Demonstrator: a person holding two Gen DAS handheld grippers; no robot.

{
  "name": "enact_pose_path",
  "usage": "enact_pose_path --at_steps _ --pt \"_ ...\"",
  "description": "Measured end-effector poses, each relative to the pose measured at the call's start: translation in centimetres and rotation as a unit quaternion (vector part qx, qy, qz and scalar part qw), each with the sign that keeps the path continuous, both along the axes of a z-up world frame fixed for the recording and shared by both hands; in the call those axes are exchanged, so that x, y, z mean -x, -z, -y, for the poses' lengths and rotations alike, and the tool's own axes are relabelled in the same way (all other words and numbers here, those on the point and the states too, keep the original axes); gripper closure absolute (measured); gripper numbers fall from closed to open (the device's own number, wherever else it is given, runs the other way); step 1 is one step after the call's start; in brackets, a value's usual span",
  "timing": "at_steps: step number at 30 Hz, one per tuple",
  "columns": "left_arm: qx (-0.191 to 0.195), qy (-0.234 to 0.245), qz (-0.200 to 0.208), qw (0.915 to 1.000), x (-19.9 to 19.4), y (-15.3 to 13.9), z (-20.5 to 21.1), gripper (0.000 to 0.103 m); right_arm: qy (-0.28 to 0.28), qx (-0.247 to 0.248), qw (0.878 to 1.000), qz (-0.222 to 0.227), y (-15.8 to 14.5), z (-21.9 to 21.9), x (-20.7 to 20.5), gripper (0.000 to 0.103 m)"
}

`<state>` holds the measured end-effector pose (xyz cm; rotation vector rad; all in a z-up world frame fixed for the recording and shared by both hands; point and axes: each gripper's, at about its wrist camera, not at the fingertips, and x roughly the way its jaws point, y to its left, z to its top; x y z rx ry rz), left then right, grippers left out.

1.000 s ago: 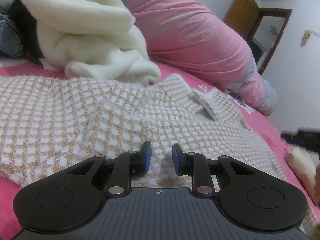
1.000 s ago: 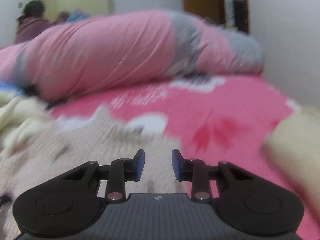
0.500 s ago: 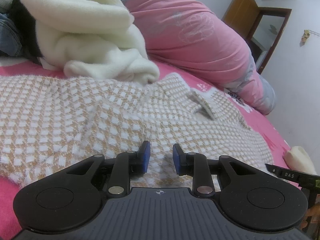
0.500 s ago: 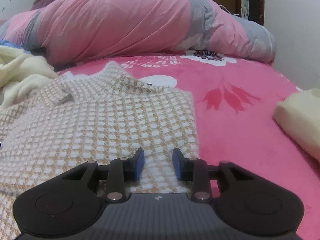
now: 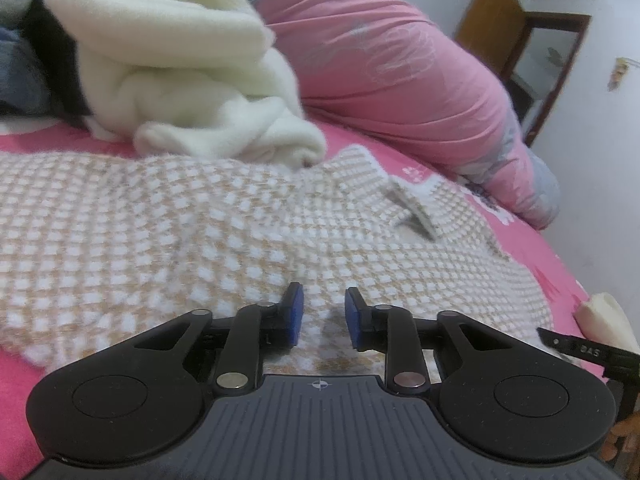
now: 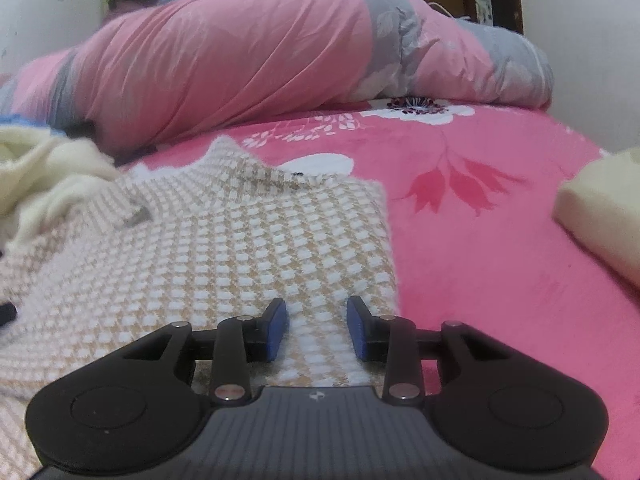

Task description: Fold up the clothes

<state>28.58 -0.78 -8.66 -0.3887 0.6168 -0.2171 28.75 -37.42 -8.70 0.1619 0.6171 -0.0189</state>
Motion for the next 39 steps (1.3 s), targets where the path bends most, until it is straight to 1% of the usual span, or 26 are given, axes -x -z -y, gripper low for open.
enact_pose_path --at_steps 1,3,4,6,8,10,11,12,14,15,18,20,21,22,23,24,26,27,29,31,32,33,34,35,38,39 --pt "0.001 -0.010 -0.009 0.9999 0.4 -0.3 -0.3 0.085 -0.001 -0.011 1.000 0.002 0.0 0.3 0.1 0.065" --pt "-0.045 -0.042 -0.019 0.9979 1.7 -1.2 -0.4 0.083 -0.004 -0.025 1.000 0.004 0.1 0.7 0.1 0.063" --pt "-0.079 -0.056 -0.019 0.9952 2.3 -1.4 -0.3 0.083 -0.005 -0.030 1.000 0.005 0.1 0.8 0.2 0.063" --pt "-0.116 -0.055 -0.010 0.9917 3.5 -1.5 -0.5 0.083 -0.007 -0.036 0.999 0.006 0.1 0.9 0.2 0.061" --pt "-0.140 -0.056 -0.004 0.9886 4.5 -2.0 -0.3 0.082 -0.008 -0.036 0.999 0.005 0.0 0.9 0.1 0.061" --pt "-0.164 -0.066 0.003 0.9842 5.4 -2.8 0.1 0.067 -0.009 -0.040 0.999 0.005 0.0 1.0 0.1 0.061" --pt "-0.178 -0.077 0.009 0.9810 5.7 -3.3 0.5 0.064 -0.009 -0.045 0.999 0.006 0.0 1.2 0.1 0.061" --pt "-0.184 -0.079 0.024 0.9795 6.1 -3.8 0.8 0.064 -0.009 -0.048 0.999 0.006 0.0 1.2 0.2 0.061" --pt "-0.185 -0.069 0.047 0.9793 6.6 -4.6 1.5 0.063 -0.008 -0.054 0.999 0.007 0.0 1.4 0.2 0.061" --pt "-0.188 -0.060 0.052 0.9790 6.5 -4.9 2.2 0.063 -0.008 -0.055 0.998 0.008 0.0 1.4 0.2 0.061" --pt "-0.201 -0.030 0.060 0.9773 5.6 -5.5 4.4 0.063 -0.008 -0.064 0.998 0.011 0.0 1.6 0.3 0.061" --pt "-0.195 -0.018 0.056 0.9790 4.2 -5.3 5.4 0.061 -0.007 -0.075 0.997 0.015 0.1 1.8 0.5 0.061" --pt "-0.191 -0.014 0.045 0.9805 3.3 -4.9 5.7 0.060 -0.007 -0.083 0.996 0.016 0.1 2.0 0.5 0.061" --pt "-0.194 -0.008 0.022 0.9807 2.4 -3.8 6.0 0.060 -0.007 -0.090 0.996 0.017 0.1 2.2 0.5 0.061" --pt "-0.200 -0.003 -0.003 0.9798 1.7 -2.7 6.3 0.060 -0.007 -0.095 0.995 0.018 0.1 2.4 0.6 0.061" --pt "-0.209 -0.001 -0.019 0.9777 1.2 -1.5 6.4 0.059 -0.006 -0.094 0.995 0.017 0.1 2.3 0.6 0.061" --pt "-0.210 -0.004 0.003 0.9776 1.7 -0.6 6.1 0.058 -0.004 -0.091 0.996 0.016 -0.1 2.2 0.6 0.061" --pt "-0.204 -0.004 0.005 0.9789 1.7 -0.7 5.9 0.058 -0.002 -0.088 0.996 0.016 -0.2 2.0 0.6 0.061" --pt "-0.183 -0.002 0.000 0.9832 1.4 -0.8 5.1 0.058 0.005 -0.060 0.998 0.017 -1.3 1.0 1.3 0.060" --pt "-0.165 0.001 0.002 0.9863 1.4 -0.7 4.5 0.058 -0.018 -0.047 0.998 0.038 -2.7 -0.6 2.8 0.060" --pt "-0.160 0.002 0.003 0.9871 1.3 -0.6 4.3 0.058 -0.045 -0.048 0.997 0.047 -3.2 -1.8 3.9 0.060" --pt "-0.155 0.003 0.004 0.9879 1.3 -0.6 4.2 0.057 -0.068 -0.040 0.996 0.039 -3.0 -3.1 4.5 0.059" --pt "-0.150 0.003 0.006 0.9886 1.3 -0.5 4.0 0.057 -0.088 -0.027 0.995 0.028 -2.5 -4.5 5.0 0.056" --pt "-0.150 0.004 0.006 0.9886 1.4 -0.6 4.1 0.057 -0.090 0.006 0.996 -0.004 -1.2 -6.0 5.0 0.056" --pt "-0.159 0.010 0.005 0.9872 1.7 -1.1 4.3 0.057 -0.083 0.067 0.994 -0.031 -1.6 -8.1 4.7 0.056" --pt "-0.159 0.011 0.004 0.9872 1.9 -1.5 4.2 0.057 -0.072 0.046 0.995 -0.047 -2.7 -7.9 4.4 0.057"
